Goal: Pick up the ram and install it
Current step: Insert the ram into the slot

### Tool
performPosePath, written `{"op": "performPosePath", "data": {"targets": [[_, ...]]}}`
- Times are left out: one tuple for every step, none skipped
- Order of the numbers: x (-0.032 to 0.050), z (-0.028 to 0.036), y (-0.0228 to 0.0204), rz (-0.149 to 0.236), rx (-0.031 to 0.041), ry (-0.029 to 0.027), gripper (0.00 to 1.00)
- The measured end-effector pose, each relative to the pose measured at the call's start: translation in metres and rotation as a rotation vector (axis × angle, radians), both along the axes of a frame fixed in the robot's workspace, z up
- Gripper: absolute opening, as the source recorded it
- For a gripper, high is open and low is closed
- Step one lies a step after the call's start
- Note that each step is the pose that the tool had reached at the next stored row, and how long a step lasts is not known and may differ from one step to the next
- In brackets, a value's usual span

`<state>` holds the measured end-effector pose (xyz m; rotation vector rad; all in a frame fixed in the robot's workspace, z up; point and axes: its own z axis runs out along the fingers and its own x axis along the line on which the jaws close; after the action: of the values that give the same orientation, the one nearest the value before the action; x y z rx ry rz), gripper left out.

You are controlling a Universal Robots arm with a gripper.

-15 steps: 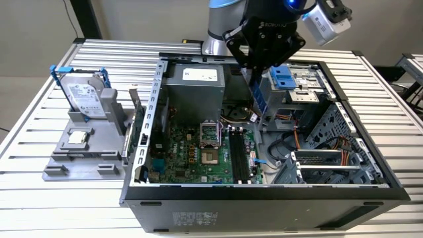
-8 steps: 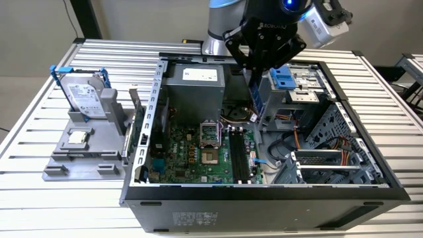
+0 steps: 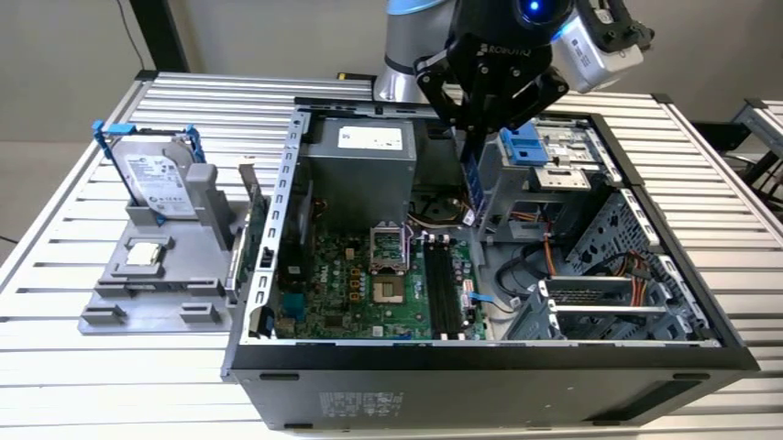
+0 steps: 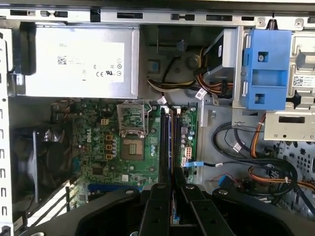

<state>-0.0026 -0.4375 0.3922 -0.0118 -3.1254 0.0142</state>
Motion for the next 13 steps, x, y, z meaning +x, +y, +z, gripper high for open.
{"op": "performPosePath", "data": {"targets": [[0.0000,0.0000,0.0000,0.000,0.0000,0.0000,0.00],[0.0000,0.0000,0.0000,-0.001,0.0000,0.0000,0.00],[0.0000,0.0000,0.0000,-0.001,0.0000,0.0000,0.00],[0.0000,0.0000,0.0000,-0.001,0.0000,0.0000,0.00],[0.0000,-0.0001,0.0000,-0.001,0.0001,0.0000,0.00],[0.0005,-0.0002,0.0000,-0.001,0.0001,0.0000,0.00],[0.0013,-0.0006,0.0000,-0.001,0.0003,-0.0001,0.00],[0.0024,-0.0010,0.0000,-0.002,0.0003,0.0001,0.00],[0.0038,-0.0014,0.0000,-0.003,0.0001,0.0003,0.00],[0.0052,-0.0020,0.0000,-0.004,0.0002,0.0006,0.00],[0.0066,-0.0025,0.0000,-0.005,0.0002,0.0009,0.00],[0.0077,-0.0030,0.0000,-0.006,0.0001,0.0013,0.00],[0.0088,-0.0035,-0.0001,-0.007,0.0001,0.0019,0.00]]}}
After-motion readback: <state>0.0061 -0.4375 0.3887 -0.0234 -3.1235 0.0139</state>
